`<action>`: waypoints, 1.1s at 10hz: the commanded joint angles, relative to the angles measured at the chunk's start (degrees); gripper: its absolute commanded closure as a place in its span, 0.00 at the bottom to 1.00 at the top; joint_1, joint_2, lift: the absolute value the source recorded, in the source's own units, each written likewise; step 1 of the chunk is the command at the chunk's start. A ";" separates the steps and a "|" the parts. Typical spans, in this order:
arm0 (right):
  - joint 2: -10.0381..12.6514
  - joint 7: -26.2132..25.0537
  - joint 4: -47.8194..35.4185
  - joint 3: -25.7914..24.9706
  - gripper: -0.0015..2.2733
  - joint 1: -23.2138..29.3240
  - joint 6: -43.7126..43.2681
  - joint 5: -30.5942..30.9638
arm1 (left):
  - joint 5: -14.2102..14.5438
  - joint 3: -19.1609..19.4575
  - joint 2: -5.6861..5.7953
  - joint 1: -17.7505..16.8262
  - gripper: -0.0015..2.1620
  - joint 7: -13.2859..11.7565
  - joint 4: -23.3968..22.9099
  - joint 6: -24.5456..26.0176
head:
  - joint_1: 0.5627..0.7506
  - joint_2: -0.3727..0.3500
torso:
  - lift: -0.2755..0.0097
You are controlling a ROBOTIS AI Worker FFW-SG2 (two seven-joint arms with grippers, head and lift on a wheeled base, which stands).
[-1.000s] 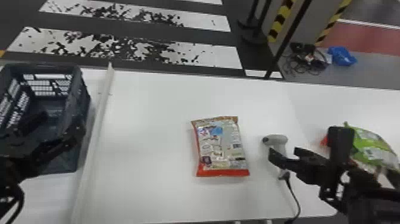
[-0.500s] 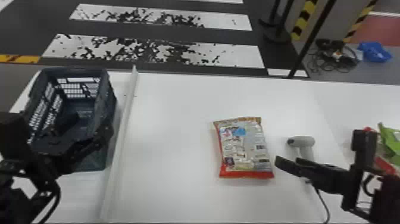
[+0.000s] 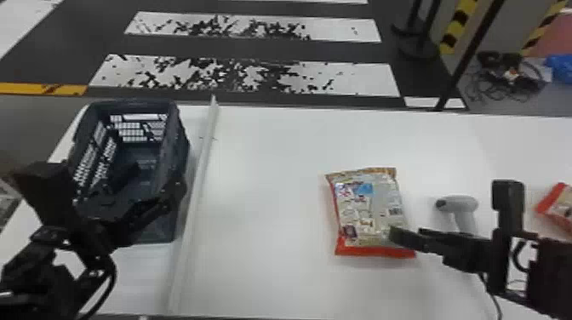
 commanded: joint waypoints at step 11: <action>-1.10 6.86 2.47 -0.60 0.99 -1.71 -0.88 0.13 | 0.00 0.09 -0.15 0.17 0.06 0.00 -0.09 0.00 | 0.70 0.57 | 0.63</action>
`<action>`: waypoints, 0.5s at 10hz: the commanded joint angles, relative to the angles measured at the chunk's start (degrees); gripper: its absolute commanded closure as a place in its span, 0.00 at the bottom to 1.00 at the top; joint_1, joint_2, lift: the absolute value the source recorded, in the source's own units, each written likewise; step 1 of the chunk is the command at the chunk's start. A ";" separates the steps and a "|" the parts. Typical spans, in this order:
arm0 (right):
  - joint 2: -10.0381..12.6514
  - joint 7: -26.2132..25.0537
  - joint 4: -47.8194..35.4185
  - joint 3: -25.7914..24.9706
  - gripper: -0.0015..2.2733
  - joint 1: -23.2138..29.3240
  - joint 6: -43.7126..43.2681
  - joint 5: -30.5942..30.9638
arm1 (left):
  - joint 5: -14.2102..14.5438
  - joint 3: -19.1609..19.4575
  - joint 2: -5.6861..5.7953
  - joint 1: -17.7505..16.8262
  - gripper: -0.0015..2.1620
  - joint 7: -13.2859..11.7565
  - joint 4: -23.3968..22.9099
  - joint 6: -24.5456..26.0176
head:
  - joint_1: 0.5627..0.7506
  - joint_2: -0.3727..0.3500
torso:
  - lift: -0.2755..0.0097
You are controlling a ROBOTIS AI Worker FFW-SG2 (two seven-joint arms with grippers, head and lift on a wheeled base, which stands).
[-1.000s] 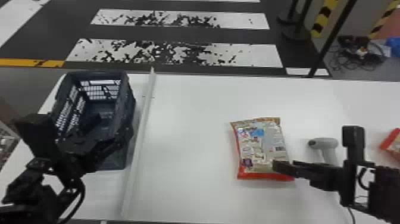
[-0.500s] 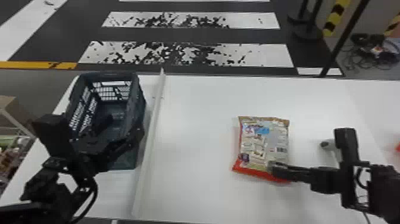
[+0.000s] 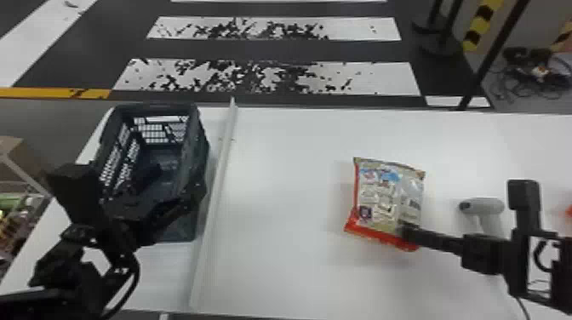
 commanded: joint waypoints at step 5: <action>0.58 -5.28 -3.99 -24.19 0.99 -1.53 -0.70 -15.51 | -0.09 -0.25 -0.15 0.70 0.06 0.17 -1.66 0.00 | 0.70 0.39 | 0.63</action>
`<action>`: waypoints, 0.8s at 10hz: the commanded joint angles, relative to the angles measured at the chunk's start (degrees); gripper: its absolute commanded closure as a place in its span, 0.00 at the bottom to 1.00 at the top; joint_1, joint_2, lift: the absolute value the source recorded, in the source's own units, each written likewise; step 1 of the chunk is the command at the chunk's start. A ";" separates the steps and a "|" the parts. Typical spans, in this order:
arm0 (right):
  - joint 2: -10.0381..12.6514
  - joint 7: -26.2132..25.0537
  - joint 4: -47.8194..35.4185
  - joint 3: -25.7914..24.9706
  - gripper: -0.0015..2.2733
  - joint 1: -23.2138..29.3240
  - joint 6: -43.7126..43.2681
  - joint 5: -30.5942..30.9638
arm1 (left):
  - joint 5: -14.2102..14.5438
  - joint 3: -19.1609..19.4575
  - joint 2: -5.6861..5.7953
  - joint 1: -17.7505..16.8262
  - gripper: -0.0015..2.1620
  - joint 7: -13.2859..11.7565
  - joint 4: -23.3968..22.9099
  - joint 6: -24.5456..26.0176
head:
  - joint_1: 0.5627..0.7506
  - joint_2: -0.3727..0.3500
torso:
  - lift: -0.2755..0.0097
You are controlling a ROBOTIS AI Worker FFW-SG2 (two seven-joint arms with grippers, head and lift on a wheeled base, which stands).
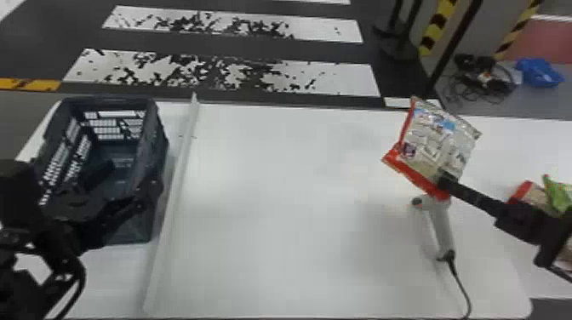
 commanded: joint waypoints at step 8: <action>-4.11 -23.74 24.22 -14.79 0.99 -2.36 -25.37 -2.49 | 0.02 -0.34 -0.15 -0.08 0.06 -0.17 0.08 0.87 | 0.70 0.03 | 0.63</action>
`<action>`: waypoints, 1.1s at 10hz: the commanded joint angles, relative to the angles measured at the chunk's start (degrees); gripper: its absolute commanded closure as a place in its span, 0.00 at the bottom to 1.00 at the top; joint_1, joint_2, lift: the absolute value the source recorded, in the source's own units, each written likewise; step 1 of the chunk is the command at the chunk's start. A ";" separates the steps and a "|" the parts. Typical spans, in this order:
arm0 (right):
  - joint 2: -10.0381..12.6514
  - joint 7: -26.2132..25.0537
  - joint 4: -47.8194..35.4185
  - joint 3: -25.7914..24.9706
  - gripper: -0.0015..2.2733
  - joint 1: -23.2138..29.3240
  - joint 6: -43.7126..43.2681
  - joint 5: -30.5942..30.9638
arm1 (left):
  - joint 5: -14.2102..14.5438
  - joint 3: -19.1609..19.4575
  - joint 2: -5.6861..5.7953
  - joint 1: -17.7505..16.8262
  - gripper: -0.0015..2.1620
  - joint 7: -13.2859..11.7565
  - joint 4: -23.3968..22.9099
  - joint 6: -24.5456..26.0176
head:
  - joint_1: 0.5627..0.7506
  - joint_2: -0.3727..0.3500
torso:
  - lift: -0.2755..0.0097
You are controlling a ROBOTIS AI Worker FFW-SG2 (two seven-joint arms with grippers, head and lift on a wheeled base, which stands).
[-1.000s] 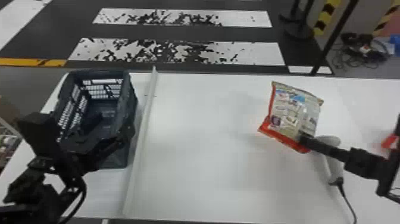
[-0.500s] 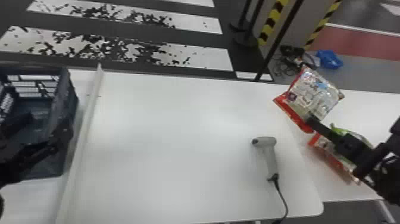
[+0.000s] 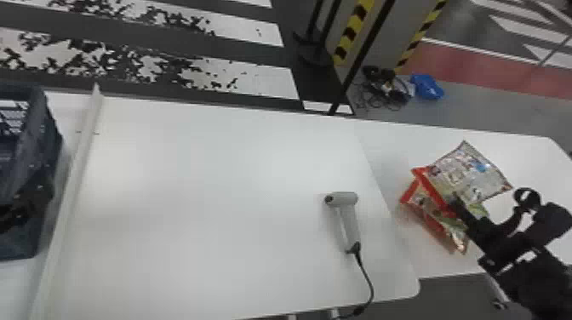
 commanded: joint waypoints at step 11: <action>-4.97 7.83 11.94 0.08 0.02 0.24 -12.62 -2.74 | 0.75 -1.34 -0.15 1.23 0.06 -0.26 0.05 -1.11 | 0.70 0.03 | 0.63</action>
